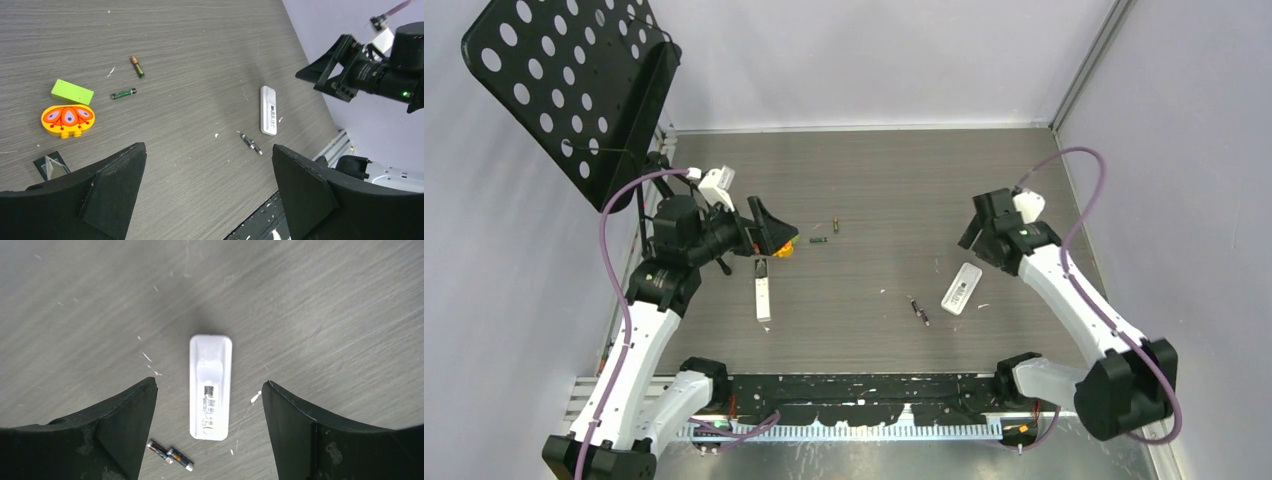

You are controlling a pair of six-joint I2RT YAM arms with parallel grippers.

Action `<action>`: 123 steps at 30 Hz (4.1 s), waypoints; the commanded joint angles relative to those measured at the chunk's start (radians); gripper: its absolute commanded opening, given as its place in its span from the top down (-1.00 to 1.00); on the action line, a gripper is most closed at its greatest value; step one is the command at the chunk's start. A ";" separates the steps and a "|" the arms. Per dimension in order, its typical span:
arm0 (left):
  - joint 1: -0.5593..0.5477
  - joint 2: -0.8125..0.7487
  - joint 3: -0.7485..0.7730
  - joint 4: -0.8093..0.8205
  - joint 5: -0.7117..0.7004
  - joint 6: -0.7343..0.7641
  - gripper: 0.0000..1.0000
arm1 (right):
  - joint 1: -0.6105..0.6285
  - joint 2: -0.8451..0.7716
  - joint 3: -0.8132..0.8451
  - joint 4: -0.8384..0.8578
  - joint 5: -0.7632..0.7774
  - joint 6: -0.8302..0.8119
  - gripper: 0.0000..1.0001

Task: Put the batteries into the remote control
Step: Pick up the remote control from the center of the board.

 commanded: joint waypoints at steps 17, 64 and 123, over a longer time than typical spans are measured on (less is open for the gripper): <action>0.004 0.007 -0.007 0.026 -0.106 -0.034 -0.99 | 0.127 0.297 -0.144 0.141 -0.056 0.285 -0.62; -0.120 0.445 -0.048 0.163 0.248 -0.289 -0.46 | 0.590 0.224 0.016 0.773 -0.710 -0.504 0.56; -0.296 0.499 -0.451 0.903 -0.205 -0.406 1.00 | 0.412 0.338 -0.303 0.992 -0.543 0.532 -0.09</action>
